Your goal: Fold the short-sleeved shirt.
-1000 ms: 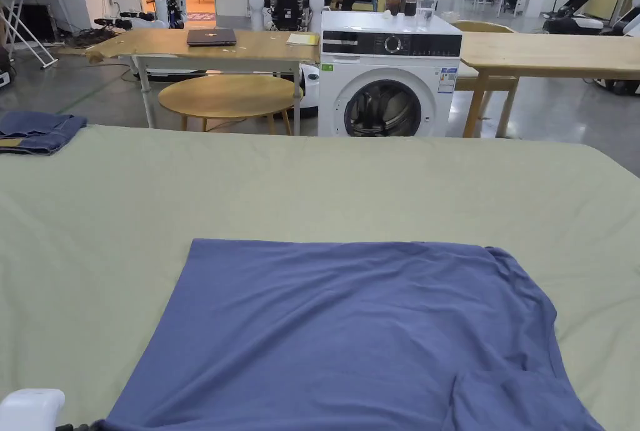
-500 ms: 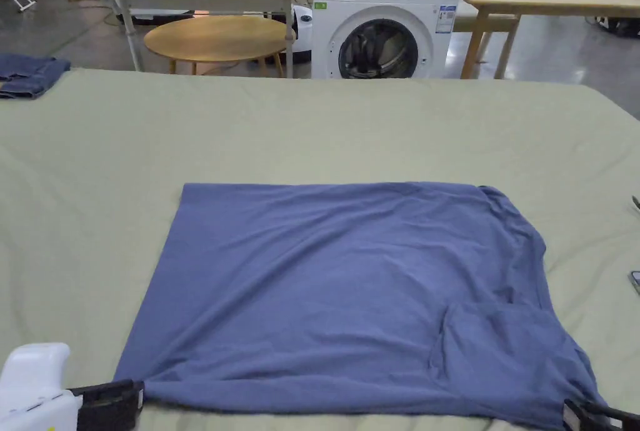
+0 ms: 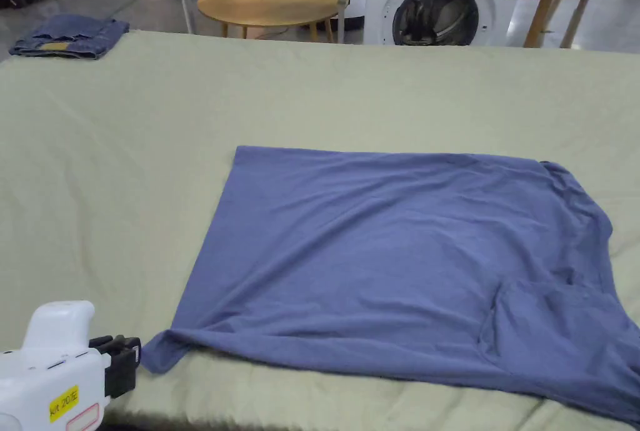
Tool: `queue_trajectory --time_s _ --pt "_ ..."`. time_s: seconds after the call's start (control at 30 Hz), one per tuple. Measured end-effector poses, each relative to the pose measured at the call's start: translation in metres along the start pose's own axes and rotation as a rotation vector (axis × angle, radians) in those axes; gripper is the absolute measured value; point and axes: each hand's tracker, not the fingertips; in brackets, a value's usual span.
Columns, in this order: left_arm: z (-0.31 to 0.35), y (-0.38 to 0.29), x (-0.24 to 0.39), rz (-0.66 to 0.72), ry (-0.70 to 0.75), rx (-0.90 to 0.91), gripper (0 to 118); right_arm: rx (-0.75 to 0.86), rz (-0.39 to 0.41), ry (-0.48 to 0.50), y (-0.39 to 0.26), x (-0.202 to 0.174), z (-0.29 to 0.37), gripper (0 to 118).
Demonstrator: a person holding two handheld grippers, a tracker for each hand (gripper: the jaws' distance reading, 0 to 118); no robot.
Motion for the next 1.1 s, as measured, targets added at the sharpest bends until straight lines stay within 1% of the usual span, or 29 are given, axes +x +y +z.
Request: queue_trajectory --time_s 0.03,0.07,0.1,0.13,0.17,0.23,0.27,0.3,0.33,0.4,0.43,0.47,0.5,0.57,0.6,0.63,0.67,0.7,0.73,0.77,0.83,0.87,0.9,0.93,0.97,1.0,1.03,1.1 --pt "-0.003 0.003 -0.001 0.0 -0.009 0.001 1 0.001 0.002 0.001 0.0 0.0 0.0 0" --pt "-0.006 0.005 0.0 -0.008 -0.023 0.001 35 0.002 -0.001 0.002 -0.001 0.002 -0.001 0" --pt "-0.009 0.007 0.001 -0.012 -0.028 -0.007 82 0.001 -0.002 0.003 -0.002 0.006 -0.001 0" --pt "-0.015 0.009 0.001 -0.016 -0.027 -0.023 113 0.003 -0.007 0.006 -0.002 0.006 -0.001 0" --pt "-0.023 0.009 0.002 -0.023 -0.02 -0.038 117 0.0 -0.005 0.009 -0.002 0.008 -0.003 0" --pt "-0.034 0.01 0.003 -0.062 0.036 -0.026 117 -0.003 -0.002 0.012 -0.005 0.013 -0.005 0" --pt "-0.044 0.011 0.002 -0.074 0.065 -0.065 110 -0.001 0.001 0.013 -0.005 0.015 -0.006 0" --pt "-0.049 0.012 0.001 -0.069 0.063 -0.073 94 -0.009 -0.001 0.021 -0.005 0.017 -0.008 0" --pt "-0.053 0.012 0.001 -0.067 0.055 -0.075 94 -0.011 0.0 0.022 -0.006 0.019 -0.01 0" --pt "-0.06 0.015 0.002 -0.068 0.054 -0.097 75 -0.022 0.008 0.019 -0.007 0.017 -0.011 0" --pt "-0.058 0.016 0.003 -0.067 0.06 -0.094 37 -0.026 0.009 0.019 -0.007 0.018 -0.012 0" --pt "-0.057 0.015 0.002 -0.051 0.03 -0.075 4 -0.027 0.009 0.02 -0.006 0.016 -0.011 0" --pt "-0.055 0.017 0.003 -0.026 0.012 -0.095 3 -0.026 0.01 0.021 -0.005 0.009 -0.008 0" --pt "-0.05 0.017 0.007 -0.044 0.019 -0.084 1 -0.029 0.011 0.035 -0.004 0.011 -0.008 1" --pt "-0.049 0.018 0.007 -0.05 0.022 -0.085 1 -0.037 0.01 0.053 -0.003 0.013 -0.008 15" --pt "-0.049 0.018 0.007 -0.054 0.016 -0.088 1 -0.044 0.008 0.06 -0.002 0.012 -0.011 46" --pt "-0.048 0.019 0.006 -0.051 0.013 -0.085 1 -0.064 0.004 0.067 -0.002 0.012 -0.014 93" --pt "-0.042 0.019 0.01 -0.053 0.012 -0.082 1 -0.075 0.007 0.082 -0.003 0.012 -0.016 110" --pt "-0.04 0.019 0.01 -0.055 0.01 -0.079 1 -0.069 0.018 0.086 -0.004 0.012 -0.016 112" --pt "-0.039 0.02 0.011 -0.056 0.008 -0.076 1 -0.069 0.031 0.075 -0.003 0.005 -0.018 111" --pt "-0.037 0.022 0.013 -0.058 0.006 -0.075 1 -0.094 0.045 0.068 -0.005 0.004 -0.026 111" --pt "-0.037 0.022 0.013 -0.061 0.008 -0.075 1 -0.105 0.048 0.065 -0.006 0.004 -0.029 101" --pt "-0.037 0.022 0.014 -0.063 0.012 -0.075 1 -0.114 0.047 0.07 -0.006 0.003 -0.034 83" --pt "-0.038 0.022 0.013 -0.063 0.015 -0.076 1 -0.118 0.048 0.068 -0.007 0.003 -0.036 57" --pt "-0.038 0.024 0.014 -0.061 0.019 -0.08 1 -0.118 0.052 0.059 -0.009 0.002 -0.038 19" --pt "-0.039 0.024 0.014 -0.06 0.018 -0.084 1 -0.114 0.064 0.051 -0.009 0.001 -0.04 2" --pt "-0.039 0.024 0.014 -0.06 0.02 -0.085 1 -0.111 0.078 0.036 -0.007 -0.004 -0.039 2" --pt "-0.037 0.027 0.013 -0.058 0.039 -0.057 1 -0.1 0.067 0.048 -0.001 -0.003 -0.032 1"
